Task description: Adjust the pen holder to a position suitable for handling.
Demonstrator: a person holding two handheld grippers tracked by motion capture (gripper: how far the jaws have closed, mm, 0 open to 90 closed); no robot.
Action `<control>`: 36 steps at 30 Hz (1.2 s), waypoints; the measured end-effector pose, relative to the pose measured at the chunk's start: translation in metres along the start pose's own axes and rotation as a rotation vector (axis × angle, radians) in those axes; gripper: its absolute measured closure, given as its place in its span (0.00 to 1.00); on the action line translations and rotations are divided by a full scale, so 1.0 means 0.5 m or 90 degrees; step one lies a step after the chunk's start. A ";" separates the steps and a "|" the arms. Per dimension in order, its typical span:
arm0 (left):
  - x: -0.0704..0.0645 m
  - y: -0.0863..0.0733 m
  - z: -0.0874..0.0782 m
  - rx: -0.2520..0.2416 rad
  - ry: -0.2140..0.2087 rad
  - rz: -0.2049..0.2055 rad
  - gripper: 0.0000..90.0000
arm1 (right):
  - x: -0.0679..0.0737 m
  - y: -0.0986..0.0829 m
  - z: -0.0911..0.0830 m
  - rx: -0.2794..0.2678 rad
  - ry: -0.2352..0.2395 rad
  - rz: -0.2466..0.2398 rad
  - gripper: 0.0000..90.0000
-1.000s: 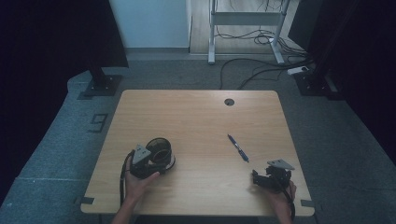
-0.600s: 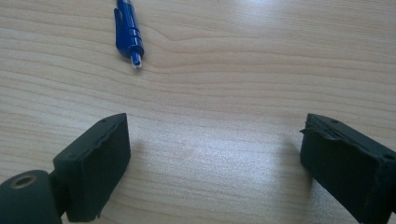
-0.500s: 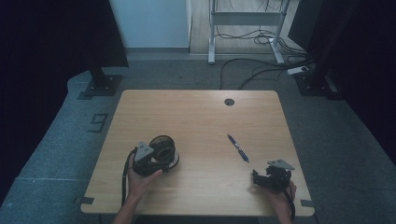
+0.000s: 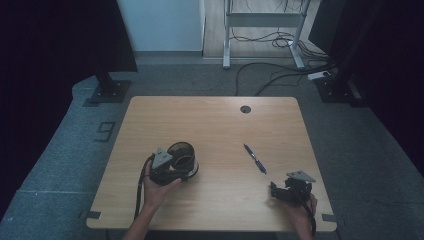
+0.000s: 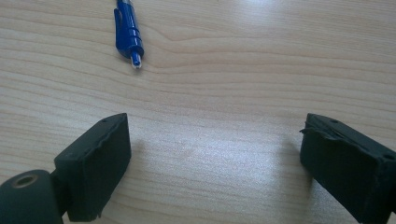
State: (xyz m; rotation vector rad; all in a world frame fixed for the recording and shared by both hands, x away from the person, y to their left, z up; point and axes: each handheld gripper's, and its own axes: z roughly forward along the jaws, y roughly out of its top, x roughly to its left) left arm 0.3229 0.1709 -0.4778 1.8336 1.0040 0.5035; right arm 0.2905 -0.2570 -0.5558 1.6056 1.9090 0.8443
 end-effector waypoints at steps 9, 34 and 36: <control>-0.013 0.023 0.012 0.003 0.004 0.010 0.11 | 0.000 0.000 0.000 -0.001 0.001 -0.001 0.09; -0.053 0.060 0.091 0.017 -0.006 0.022 0.11 | 0.000 0.000 -0.001 -0.003 0.001 -0.001 0.11; -0.056 0.061 0.098 0.019 -0.006 0.021 0.11 | 0.000 -0.001 -0.001 -0.003 0.001 -0.002 0.11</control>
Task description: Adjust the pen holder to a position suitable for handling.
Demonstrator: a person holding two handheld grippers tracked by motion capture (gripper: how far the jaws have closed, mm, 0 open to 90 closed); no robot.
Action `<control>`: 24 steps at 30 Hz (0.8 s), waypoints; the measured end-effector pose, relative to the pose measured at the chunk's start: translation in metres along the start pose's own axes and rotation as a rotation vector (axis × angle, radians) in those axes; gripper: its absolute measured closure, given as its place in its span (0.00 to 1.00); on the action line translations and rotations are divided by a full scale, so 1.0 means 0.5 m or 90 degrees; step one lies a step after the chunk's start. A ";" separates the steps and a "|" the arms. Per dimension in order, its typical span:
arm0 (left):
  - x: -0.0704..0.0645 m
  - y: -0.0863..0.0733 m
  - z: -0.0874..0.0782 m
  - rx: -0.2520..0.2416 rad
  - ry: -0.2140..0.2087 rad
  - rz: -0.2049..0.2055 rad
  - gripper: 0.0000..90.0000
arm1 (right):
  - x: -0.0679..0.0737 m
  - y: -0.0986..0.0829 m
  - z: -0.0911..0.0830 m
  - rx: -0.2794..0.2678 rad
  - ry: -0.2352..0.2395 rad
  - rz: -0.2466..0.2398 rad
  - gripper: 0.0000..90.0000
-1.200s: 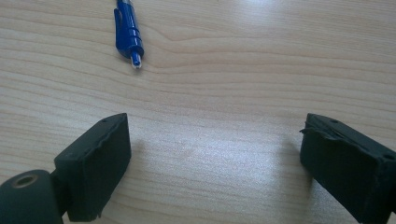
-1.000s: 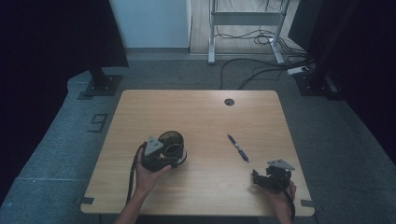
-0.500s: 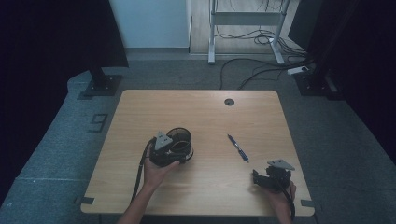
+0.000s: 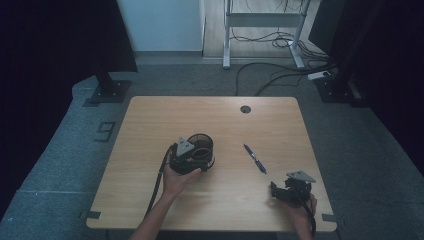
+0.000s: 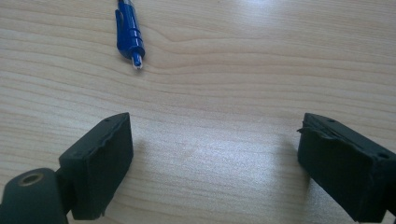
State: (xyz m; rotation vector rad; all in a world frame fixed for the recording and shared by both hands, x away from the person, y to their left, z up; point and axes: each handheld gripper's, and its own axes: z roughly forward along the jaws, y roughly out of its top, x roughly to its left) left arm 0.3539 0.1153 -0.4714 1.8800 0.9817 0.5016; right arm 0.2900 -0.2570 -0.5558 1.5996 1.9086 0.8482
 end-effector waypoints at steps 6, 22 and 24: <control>-0.006 0.007 0.017 0.004 0.000 0.005 0.11 | 0.000 0.000 0.000 -0.001 -0.001 0.000 0.11; -0.034 0.001 0.091 0.022 -0.011 0.021 0.11 | 0.000 0.000 -0.001 -0.002 0.000 -0.001 0.12; -0.038 -0.002 0.106 0.027 -0.012 0.021 0.11 | 0.000 0.000 -0.001 -0.002 0.000 -0.001 0.13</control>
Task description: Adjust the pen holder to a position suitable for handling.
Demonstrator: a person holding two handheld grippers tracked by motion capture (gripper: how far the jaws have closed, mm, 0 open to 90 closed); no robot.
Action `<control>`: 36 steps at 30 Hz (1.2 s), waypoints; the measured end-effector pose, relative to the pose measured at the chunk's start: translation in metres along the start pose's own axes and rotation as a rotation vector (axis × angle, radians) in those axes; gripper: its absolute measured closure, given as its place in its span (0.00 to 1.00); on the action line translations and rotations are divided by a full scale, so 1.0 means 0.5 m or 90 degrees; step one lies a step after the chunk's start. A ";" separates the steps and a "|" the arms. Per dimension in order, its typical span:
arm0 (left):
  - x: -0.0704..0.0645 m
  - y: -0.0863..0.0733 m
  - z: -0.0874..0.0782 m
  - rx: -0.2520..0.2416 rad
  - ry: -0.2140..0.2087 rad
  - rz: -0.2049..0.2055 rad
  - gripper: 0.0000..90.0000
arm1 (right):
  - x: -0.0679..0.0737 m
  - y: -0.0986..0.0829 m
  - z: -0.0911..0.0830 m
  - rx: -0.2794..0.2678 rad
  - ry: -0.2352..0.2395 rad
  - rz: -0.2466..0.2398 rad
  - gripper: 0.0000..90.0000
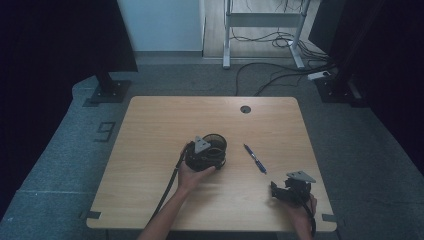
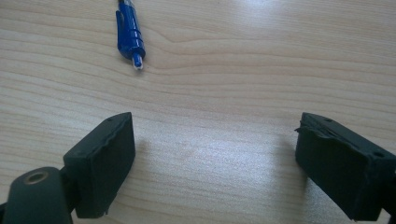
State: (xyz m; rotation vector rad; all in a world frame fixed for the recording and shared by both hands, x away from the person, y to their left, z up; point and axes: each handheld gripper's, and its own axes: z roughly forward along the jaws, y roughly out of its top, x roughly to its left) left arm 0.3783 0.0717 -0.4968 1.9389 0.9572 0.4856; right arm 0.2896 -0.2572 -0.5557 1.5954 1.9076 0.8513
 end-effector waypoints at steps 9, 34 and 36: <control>-0.002 -0.012 0.037 0.023 0.007 0.006 0.11 | 0.000 0.000 0.000 -0.001 0.001 0.000 0.13; 0.006 -0.013 0.026 0.006 0.017 -0.013 0.00 | 0.000 0.000 0.000 -0.001 0.001 -0.001 0.13; 0.009 -0.013 0.019 0.006 0.013 -0.010 0.00 | 0.000 0.000 0.000 -0.001 0.001 -0.001 0.13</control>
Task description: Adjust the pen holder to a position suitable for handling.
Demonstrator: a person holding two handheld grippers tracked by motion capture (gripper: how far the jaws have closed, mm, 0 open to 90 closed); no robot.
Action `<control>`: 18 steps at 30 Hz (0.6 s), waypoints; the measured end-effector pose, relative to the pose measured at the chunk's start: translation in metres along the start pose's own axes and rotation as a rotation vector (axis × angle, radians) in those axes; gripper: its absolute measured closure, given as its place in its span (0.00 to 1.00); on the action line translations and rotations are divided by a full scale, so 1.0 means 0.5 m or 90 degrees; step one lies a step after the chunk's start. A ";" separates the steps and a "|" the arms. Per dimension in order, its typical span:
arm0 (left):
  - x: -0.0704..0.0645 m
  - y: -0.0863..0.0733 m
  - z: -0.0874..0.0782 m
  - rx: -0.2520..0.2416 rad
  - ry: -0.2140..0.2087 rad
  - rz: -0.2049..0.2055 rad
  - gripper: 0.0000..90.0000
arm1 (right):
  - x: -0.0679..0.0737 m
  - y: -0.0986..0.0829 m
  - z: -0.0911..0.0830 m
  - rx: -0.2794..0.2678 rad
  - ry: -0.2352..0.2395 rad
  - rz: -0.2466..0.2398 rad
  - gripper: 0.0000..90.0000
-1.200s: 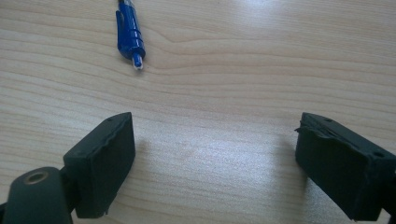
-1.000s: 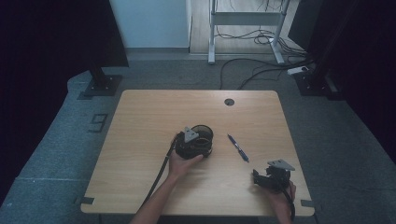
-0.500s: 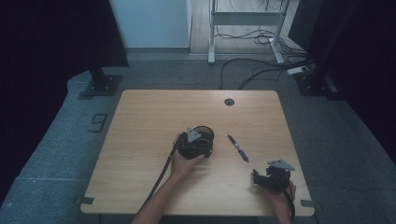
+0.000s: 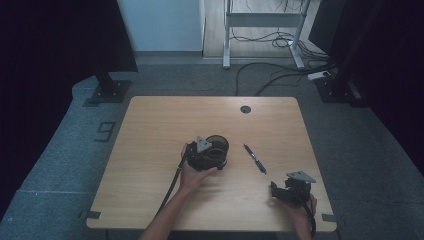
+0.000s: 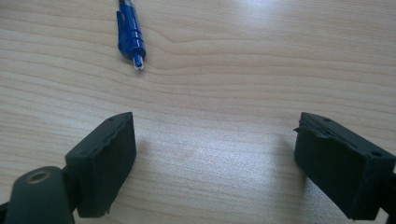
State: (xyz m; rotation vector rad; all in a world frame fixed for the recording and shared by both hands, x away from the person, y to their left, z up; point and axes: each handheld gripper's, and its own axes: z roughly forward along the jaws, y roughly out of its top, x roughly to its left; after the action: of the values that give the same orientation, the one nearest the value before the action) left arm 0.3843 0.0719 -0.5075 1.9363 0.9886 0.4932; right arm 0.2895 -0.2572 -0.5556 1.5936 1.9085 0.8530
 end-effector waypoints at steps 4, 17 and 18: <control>0.008 -0.003 -0.031 -0.006 -0.014 0.017 0.00 | 0.000 0.000 0.000 0.000 0.000 0.000 0.13; 0.041 -0.043 -0.134 -0.013 -0.039 0.002 0.04 | 0.000 0.000 0.000 0.000 -0.001 0.000 0.14; 0.042 -0.047 -0.139 -0.009 -0.039 0.002 0.04 | 0.000 0.000 0.000 -0.001 -0.001 0.000 0.14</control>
State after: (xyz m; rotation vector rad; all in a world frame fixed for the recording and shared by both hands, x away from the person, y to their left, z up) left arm 0.3408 0.1322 -0.4910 1.9293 0.9405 0.4381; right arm 0.2894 -0.2573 -0.5556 1.5939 1.9066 0.8528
